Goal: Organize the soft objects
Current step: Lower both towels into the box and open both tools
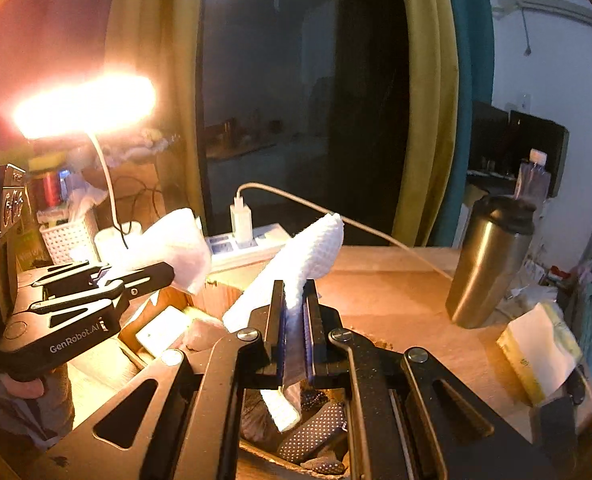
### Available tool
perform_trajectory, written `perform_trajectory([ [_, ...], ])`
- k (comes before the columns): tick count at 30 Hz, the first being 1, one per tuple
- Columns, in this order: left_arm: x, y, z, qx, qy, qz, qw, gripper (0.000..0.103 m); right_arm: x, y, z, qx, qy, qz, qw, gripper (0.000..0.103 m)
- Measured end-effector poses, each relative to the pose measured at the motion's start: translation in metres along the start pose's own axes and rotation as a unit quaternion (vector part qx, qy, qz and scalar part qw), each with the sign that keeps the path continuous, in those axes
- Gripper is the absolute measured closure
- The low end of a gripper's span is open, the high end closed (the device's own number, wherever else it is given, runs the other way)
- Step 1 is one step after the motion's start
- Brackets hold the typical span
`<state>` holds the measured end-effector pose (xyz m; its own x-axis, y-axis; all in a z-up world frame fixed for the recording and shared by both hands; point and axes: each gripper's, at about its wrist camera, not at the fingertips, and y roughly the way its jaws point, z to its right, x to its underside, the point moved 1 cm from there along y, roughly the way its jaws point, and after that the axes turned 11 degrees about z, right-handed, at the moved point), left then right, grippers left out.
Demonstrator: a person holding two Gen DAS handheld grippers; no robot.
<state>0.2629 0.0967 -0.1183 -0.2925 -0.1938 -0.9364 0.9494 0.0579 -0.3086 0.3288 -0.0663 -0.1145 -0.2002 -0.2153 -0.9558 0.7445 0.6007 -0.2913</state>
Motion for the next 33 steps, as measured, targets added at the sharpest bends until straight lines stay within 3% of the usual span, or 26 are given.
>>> perform_trajectory([
  [12,0.036,0.035,-0.011,-0.035,-0.007,-0.068,0.997,0.086,0.037,0.03,-0.005,-0.034,0.011,-0.051,0.998,0.095],
  [20,0.052,0.047,-0.013,-0.047,-0.002,-0.101,0.9938,0.084,0.064,0.051,-0.013,-0.036,0.001,-0.102,0.994,0.095],
  [23,0.053,0.047,-0.011,-0.044,0.0,-0.102,0.9938,0.084,0.075,0.061,-0.011,-0.029,0.001,-0.129,0.991,0.095],
  [28,0.054,0.049,-0.01,-0.046,0.005,-0.106,0.9933,0.083,0.077,0.062,-0.01,-0.024,0.006,-0.132,0.991,0.095],
  [33,0.053,0.047,-0.007,-0.05,0.012,-0.109,0.9927,0.077,0.077,0.062,-0.006,-0.016,0.021,-0.142,0.99,0.088],
])
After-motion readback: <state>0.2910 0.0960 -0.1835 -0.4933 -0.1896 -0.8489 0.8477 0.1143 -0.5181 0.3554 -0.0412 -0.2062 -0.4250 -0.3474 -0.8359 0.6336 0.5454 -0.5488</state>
